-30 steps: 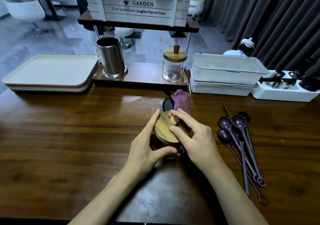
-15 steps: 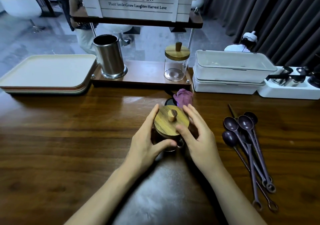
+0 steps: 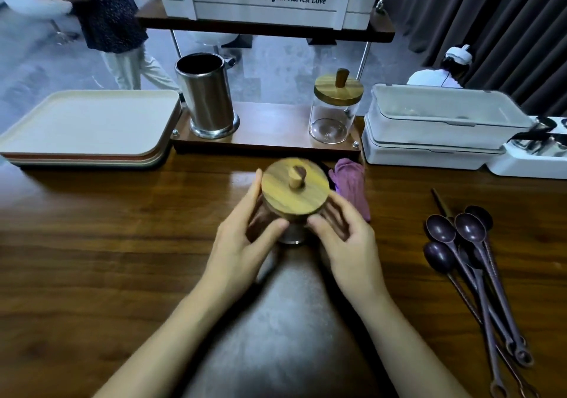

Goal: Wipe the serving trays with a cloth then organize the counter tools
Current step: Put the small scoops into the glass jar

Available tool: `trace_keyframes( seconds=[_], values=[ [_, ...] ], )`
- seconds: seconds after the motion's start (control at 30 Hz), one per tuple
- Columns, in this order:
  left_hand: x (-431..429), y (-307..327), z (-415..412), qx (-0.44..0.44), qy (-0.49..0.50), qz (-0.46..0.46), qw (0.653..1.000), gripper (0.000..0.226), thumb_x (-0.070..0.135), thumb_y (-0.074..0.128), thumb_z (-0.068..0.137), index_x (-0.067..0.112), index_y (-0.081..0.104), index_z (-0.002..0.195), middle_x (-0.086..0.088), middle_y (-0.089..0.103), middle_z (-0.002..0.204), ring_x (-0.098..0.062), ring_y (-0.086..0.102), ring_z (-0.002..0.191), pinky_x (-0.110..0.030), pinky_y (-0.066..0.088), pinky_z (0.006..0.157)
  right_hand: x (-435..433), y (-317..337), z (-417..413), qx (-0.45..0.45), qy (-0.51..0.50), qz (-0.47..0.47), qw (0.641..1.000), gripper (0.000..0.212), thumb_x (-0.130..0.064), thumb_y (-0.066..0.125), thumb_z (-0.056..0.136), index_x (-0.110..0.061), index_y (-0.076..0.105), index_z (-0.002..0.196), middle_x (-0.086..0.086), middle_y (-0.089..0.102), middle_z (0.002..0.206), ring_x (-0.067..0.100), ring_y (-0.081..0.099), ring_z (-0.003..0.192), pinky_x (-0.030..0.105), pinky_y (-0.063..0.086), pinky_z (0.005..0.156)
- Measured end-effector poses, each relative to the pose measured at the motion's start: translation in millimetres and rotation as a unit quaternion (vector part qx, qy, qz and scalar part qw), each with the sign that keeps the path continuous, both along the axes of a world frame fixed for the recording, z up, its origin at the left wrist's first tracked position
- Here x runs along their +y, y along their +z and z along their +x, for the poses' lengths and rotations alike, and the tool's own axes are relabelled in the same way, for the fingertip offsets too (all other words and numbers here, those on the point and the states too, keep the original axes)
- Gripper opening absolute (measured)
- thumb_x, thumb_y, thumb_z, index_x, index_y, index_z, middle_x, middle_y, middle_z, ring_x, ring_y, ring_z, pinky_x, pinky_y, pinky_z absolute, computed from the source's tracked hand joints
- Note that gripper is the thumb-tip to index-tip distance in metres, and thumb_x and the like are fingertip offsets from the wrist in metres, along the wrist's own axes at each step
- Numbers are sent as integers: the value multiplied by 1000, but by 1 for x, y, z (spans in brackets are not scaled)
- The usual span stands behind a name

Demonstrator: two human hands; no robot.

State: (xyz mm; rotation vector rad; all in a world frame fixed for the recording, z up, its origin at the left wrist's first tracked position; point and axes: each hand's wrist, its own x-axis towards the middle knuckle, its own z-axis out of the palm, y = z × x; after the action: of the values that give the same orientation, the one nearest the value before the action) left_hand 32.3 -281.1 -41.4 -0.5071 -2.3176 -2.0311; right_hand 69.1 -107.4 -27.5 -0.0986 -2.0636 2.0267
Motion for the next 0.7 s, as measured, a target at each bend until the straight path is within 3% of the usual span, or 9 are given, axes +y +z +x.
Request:
trace_keyframes(
  seconds=[0.1, 0.23, 0.33, 0.43, 0.53, 0.63, 0.7],
  values=[
    [-4, 16, -36, 29, 26, -8, 999, 77, 14, 65, 91, 32, 24, 154, 32, 51, 142, 2, 49, 137, -20, 39, 113, -14, 5, -43, 27, -20, -38, 999, 40, 3, 65, 92, 0, 56, 131, 9, 69, 124, 16, 64, 120, 24, 50, 101],
    [-3, 30, -87, 34, 32, -37, 998, 82, 10, 62, 96, 24, 14, 162, 33, 45, 140, 16, 47, 128, -7, 37, 103, -22, 23, -101, 43, -16, -12, 999, 36, -5, 63, 97, -10, 57, 132, -3, 67, 124, 4, 62, 120, 19, 46, 101],
    [2, 32, -121, 39, 33, -72, 996, 85, 3, 53, 95, 19, 6, 164, 30, 43, 142, 20, 49, 114, -10, 38, 103, -24, 31, -134, 48, -5, 15, 999, 41, -16, 62, 99, -16, 55, 139, -3, 64, 136, 7, 55, 130, 28, 42, 112],
    [6, 36, -144, 49, 25, -78, 995, 89, 13, 50, 87, 16, 6, 165, 6, 33, 164, 4, 39, 142, -31, 33, 122, -24, 35, -163, 33, -5, 12, 999, 43, -22, 62, 99, -19, 54, 141, -1, 61, 139, 9, 52, 133, 33, 38, 117],
    [8, 33, -166, 39, 32, -77, 996, 90, 13, 49, 85, 18, 6, 165, -2, 28, 167, 1, 36, 146, -35, 31, 123, -26, 35, -182, 11, 6, -9, 1000, 52, -26, 66, 95, -16, 52, 144, 0, 60, 141, 12, 52, 134, 41, 37, 118],
    [11, 27, -180, 42, 28, -75, 996, 90, 13, 49, 86, 20, 7, 164, 0, 27, 168, -8, 27, 152, -44, 27, 125, -24, 32, -195, -12, 11, -10, 1000, 51, -16, 69, 94, -16, 52, 143, -1, 61, 140, 10, 53, 132, 32, 40, 115],
    [13, 27, -184, 42, 34, -85, 995, 88, 11, 49, 88, 21, 7, 165, 2, 23, 169, 8, 37, 141, -32, 36, 119, -23, 29, -205, -27, 11, -2, 1000, 50, -14, 72, 92, -20, 51, 137, -5, 60, 137, 5, 54, 127, 20, 41, 110]
  ],
)
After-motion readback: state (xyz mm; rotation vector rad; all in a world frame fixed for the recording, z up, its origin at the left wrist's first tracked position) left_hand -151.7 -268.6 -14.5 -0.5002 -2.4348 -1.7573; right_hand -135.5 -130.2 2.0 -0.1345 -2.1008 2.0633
